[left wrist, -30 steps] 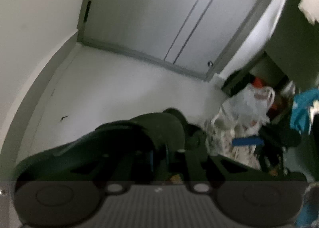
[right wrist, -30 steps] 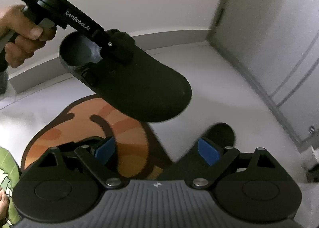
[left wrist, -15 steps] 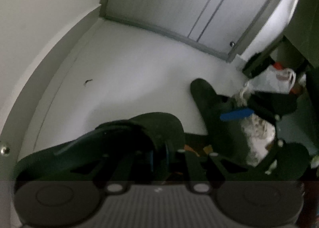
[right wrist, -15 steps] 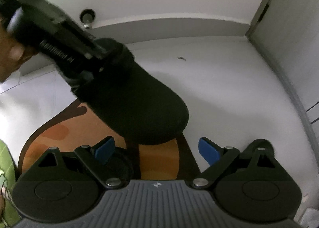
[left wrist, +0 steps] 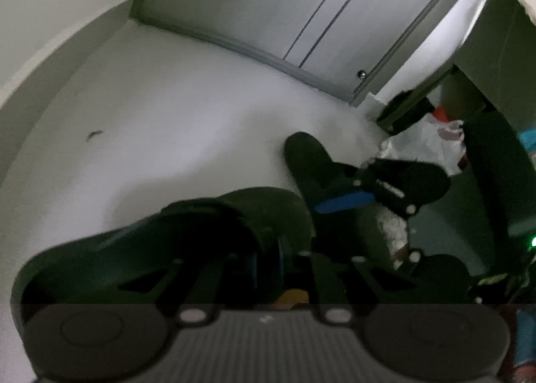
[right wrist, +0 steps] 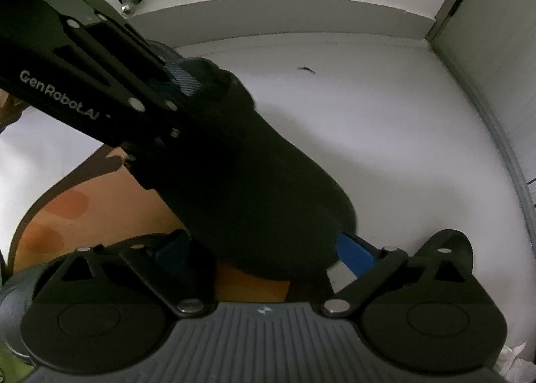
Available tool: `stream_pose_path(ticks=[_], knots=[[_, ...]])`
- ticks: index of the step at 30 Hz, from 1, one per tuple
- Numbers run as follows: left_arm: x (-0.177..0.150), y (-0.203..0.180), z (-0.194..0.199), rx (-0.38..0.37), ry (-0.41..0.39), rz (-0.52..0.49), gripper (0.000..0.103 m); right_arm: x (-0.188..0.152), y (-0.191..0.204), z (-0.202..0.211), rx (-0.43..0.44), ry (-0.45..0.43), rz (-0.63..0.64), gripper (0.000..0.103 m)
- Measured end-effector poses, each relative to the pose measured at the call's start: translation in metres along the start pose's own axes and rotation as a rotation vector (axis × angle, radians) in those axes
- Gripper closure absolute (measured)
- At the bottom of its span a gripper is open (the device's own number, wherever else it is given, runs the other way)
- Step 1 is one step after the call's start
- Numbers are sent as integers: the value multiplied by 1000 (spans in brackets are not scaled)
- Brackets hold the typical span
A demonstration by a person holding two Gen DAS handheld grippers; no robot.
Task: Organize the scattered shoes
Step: 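Carry the black slide sandal with the left tool toward the black clog, then lower the black slide sandal beside the black clog with the left tool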
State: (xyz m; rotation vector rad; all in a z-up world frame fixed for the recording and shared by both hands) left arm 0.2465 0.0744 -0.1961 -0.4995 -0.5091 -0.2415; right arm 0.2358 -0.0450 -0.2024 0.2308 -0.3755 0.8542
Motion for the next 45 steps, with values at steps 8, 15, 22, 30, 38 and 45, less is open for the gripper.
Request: stream_pose_path(ticks=[8,15,22,30,38,45], knots=[[6,8,-25,-25,10,43,91,-13,-16,-19,76,4,-110,3],[29,14,-35,20,-20,51,88,-13,-12,-17,132,-40,-139,3],[31,25,-36,52,-33,75,86,-6,-8,-18,178,-55,-129,4],[29,27,-34,47,-32,74,85,1,-36,-17,54,-43,-107,3],[29,27,-32,40,-17,62,85,20,-42,-38,49,-8,-18,3],[35,28,-34,23,-25,58,85,33,-53,-53,139,32,28,0]])
Point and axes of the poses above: each gripper's, at about its wrist camera, not at the fingertips, and z roughly against the way its jaws point, y to its left, x to its top, the point moved 3 cm from there along -z, roughly the way its jaws point, and after that the axes turned 6 degrees about x, right-handed, at the moved point
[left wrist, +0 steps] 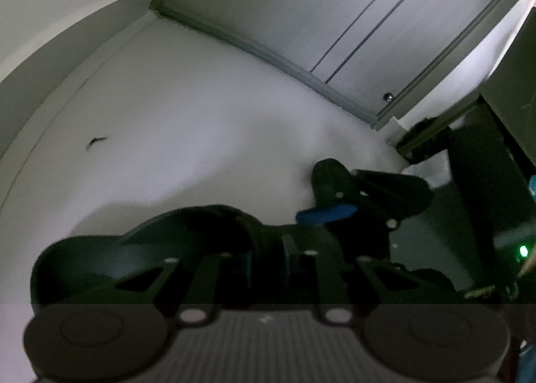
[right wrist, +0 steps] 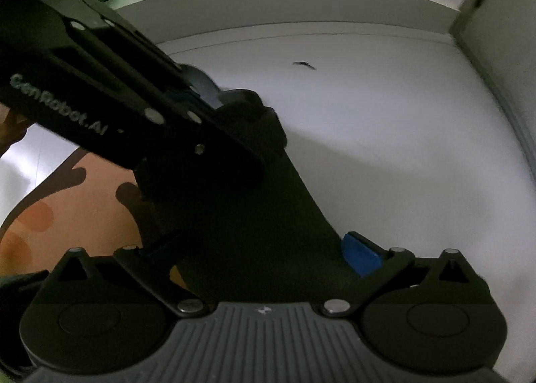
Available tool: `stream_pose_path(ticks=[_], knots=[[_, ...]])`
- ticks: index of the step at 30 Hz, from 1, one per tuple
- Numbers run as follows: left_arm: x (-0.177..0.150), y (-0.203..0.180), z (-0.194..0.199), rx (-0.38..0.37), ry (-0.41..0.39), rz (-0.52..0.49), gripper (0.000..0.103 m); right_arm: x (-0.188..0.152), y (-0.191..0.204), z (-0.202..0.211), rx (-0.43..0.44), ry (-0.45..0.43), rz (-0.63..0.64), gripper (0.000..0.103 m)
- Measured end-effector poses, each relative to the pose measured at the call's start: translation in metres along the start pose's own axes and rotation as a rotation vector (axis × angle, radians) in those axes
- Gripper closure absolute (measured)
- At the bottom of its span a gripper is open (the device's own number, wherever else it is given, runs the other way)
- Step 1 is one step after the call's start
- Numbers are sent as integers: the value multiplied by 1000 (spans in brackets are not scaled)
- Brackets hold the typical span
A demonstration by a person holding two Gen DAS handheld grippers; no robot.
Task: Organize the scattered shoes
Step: 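Lower the black slide sandal beside the black clog with the left tool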
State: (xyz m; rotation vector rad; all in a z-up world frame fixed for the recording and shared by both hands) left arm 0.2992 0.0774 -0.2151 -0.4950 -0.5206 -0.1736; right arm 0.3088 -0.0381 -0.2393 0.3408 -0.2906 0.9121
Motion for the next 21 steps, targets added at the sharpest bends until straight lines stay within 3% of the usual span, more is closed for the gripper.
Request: stream_pose_path(ticks=[7,11,17,21], knots=[[14,-8,-6,1,-26,4,86,-6,-9,6,24,-4,-87,0],[24,-9,-13,-1,-29,21,86,-10,-10,19,74,-66,-148,0],[39,-19,-27,21,-24,-36,86,-13,-4,24,91,-80,-199,0],[38,-17,-28,52,-2,-43,82,-13,-15,27,22,-61,-182,0]])
Point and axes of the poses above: each gripper's, at about its wrist camera, not at the fingertips, and z roughly against the way its jaws point, y to its left, x to its top, the point moved 3 cm from there along -z, roughly the way its jaws point, and after that the axes turned 6 degrees about x, right-handed, at the moved point
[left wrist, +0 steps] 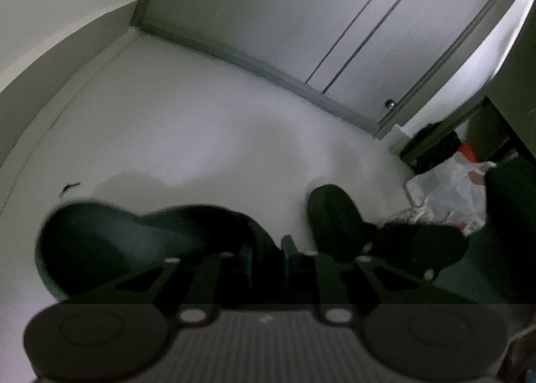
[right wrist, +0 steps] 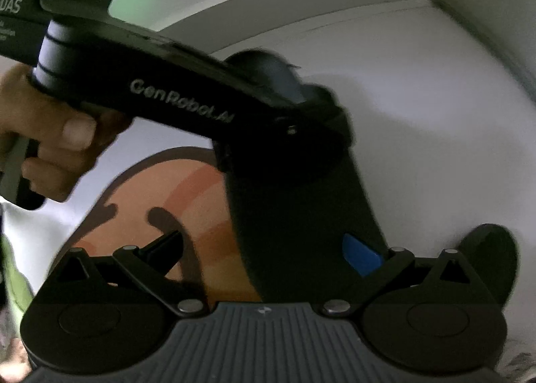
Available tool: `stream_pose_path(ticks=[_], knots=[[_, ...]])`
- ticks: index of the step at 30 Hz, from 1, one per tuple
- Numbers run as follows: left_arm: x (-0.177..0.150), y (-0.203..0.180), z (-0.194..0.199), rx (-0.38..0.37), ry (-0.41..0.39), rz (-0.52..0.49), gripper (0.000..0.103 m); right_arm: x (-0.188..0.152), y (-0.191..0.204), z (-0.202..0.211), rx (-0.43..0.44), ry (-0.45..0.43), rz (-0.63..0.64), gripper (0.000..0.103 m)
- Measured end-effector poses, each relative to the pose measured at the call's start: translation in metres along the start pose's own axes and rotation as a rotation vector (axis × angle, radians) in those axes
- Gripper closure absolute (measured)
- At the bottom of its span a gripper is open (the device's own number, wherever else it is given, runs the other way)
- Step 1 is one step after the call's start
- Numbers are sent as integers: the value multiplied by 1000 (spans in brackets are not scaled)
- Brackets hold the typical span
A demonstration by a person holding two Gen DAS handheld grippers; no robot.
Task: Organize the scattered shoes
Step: 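Lower the black slide sandal beside the black clog with the left tool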
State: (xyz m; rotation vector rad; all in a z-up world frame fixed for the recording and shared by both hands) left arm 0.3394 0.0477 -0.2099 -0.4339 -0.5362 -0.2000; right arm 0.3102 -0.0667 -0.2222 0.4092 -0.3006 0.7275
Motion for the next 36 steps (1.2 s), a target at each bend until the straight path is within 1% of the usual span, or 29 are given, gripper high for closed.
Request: stream_pose_path(ticks=[1,3,7,9,13,15,18,19,22,26,30,32,34,36], knots=[[-1,1,0,2,4,-1,82,1,-3,0,-26,4,9,0],[-4,-1,1,12,9,-15,80,2,-14,-5,-43,24,-3,0],[-5,-12,5,75,6,-61,78,5,-22,-21,-44,54,2,0],[-6,-19,6,123,7,-71,77,10,-23,-27,-40,69,40,0],[-7,-24,6,163,8,-46,76,15,-27,-28,19,98,76,0],[-9,-24,7,174,4,-19,76,14,-37,-30,74,94,72,0],[-12,-23,12,173,-3,-20,77,8,-45,-26,103,63,43,0],[-12,-23,12,176,-7,-24,77,5,-42,-26,92,49,51,0],[-7,-25,10,179,-15,-26,78,3,-38,-28,81,45,4,0],[0,-29,4,186,-29,-39,78,-2,-39,-23,71,44,-87,0],[12,-29,-7,156,-34,-24,78,-12,-42,-15,82,14,-195,0],[17,-27,-12,133,-28,-8,84,-18,-41,-11,92,11,-222,1],[21,-27,-17,115,-17,3,84,-24,-37,-8,96,6,-230,1],[21,-32,-19,105,-17,-15,83,-30,-30,-4,100,3,-238,1]])
Point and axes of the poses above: each gripper's, at about its wrist camera, not at the fingertips, and z roughly against the way its jaws point, y to its left, x to its top, the point moved 3 cm from there along -z, roughly the way its jaws point, and after that the axes turned 6 degrees about x, right-handed, at the moved point
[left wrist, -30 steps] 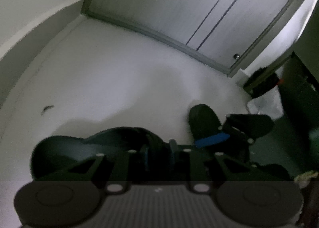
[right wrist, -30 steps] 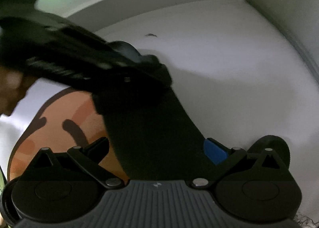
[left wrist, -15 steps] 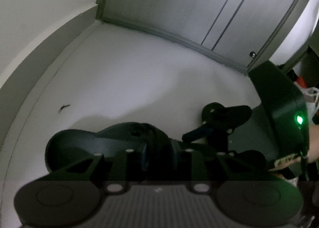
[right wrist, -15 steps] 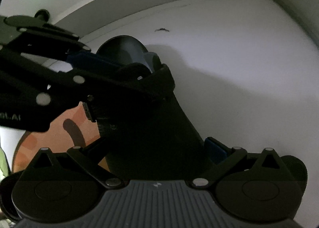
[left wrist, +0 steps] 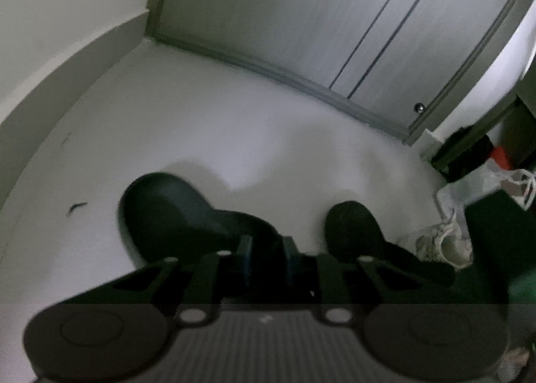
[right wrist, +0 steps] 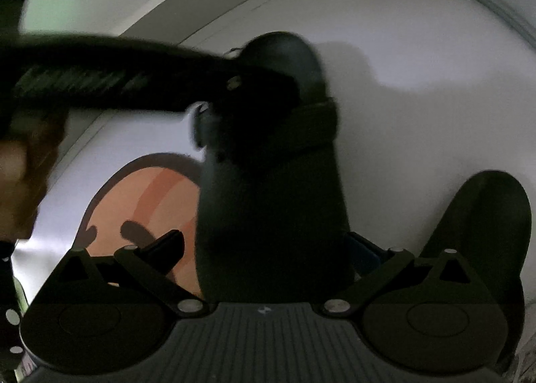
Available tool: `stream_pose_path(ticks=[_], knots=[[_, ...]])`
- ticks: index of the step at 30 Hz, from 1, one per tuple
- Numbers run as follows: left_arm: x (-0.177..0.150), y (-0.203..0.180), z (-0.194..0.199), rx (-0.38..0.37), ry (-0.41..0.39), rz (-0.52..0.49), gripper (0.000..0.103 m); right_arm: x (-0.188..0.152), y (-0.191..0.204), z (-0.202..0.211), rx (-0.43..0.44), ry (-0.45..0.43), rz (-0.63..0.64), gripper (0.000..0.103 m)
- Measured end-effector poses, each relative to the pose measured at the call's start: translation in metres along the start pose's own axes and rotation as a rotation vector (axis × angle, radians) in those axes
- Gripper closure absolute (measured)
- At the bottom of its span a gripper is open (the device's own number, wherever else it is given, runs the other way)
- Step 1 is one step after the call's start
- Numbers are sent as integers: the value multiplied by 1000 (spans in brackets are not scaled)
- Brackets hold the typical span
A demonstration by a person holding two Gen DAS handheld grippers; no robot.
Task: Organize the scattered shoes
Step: 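Lower the black slide sandal beside the black clog with the left tool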
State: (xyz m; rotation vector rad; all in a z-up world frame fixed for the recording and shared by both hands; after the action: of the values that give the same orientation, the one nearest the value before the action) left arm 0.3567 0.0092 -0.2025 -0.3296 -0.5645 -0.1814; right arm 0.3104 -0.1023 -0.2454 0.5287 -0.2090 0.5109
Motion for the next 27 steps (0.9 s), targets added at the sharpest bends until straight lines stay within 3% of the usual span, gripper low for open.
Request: stream_pose_path(ticks=[4,7,10,17,19,23,27], knots=[[2,-9,-6,-20,1,-30,83,-6,10,-2,-16,-3,17,1],[6,-17,-12,-50,29,-87,83,-4,16,1,-10,-10,-39,1],[15,-23,-19,-97,77,-123,85,-7,17,2,-38,-8,-65,6],[18,-42,-30,-170,119,-167,92,-19,4,12,-24,-39,-203,30],[16,-52,-29,-203,131,-194,91,-26,3,11,-4,-30,-220,30],[16,-56,-24,-177,119,-226,91,-34,6,14,-11,-45,-219,30],[17,-43,-18,-169,102,-195,92,-30,3,21,-52,-103,-233,15]])
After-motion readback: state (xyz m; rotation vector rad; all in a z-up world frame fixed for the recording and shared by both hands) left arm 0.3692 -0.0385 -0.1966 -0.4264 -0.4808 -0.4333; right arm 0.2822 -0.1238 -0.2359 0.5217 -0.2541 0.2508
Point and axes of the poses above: each gripper's, at about its wrist camera, not at the fingertips, and z roughly against the way its jaws point, y to its left, x to its top, the point moved 3 cm from there along -z, roughly the way its jaws point, and after that the axes turned 6 degrees about x, right-handed, at the moved point
